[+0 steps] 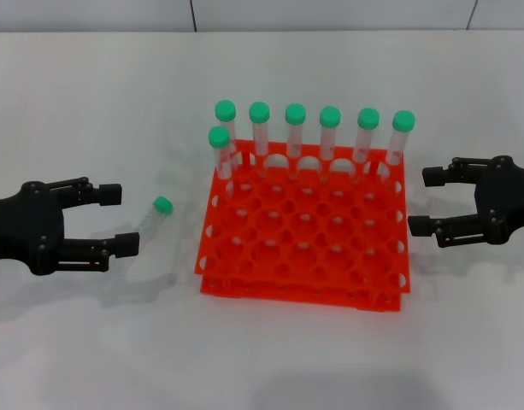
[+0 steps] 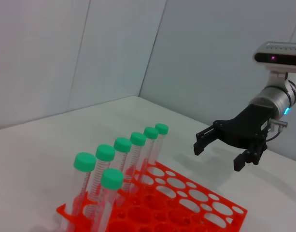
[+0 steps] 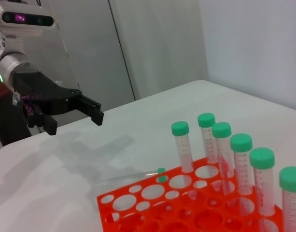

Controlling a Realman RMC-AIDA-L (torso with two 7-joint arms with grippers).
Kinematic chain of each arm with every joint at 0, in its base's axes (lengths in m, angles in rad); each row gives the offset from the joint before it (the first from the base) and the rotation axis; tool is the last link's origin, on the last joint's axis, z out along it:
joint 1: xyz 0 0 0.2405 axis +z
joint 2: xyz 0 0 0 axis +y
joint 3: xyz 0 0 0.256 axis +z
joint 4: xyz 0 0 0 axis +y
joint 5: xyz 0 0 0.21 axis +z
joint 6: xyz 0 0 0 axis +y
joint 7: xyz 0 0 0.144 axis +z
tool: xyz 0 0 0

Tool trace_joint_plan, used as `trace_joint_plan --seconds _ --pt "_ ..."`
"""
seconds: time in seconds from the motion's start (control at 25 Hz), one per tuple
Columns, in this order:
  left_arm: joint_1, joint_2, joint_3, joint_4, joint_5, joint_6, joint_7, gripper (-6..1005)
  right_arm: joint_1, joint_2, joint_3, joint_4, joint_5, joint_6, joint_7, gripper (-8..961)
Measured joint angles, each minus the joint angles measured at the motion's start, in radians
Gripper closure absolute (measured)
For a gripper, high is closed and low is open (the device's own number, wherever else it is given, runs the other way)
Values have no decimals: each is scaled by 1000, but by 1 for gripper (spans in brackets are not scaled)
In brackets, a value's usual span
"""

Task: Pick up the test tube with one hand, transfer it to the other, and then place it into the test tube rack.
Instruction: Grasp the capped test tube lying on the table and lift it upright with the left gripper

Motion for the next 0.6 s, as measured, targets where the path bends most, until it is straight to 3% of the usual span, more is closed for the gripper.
trace_joint_plan --seconds 0.6 --pt "2 -1 -1 1 0 -1 -41 116 0 0 3 0 8 12 0 95"
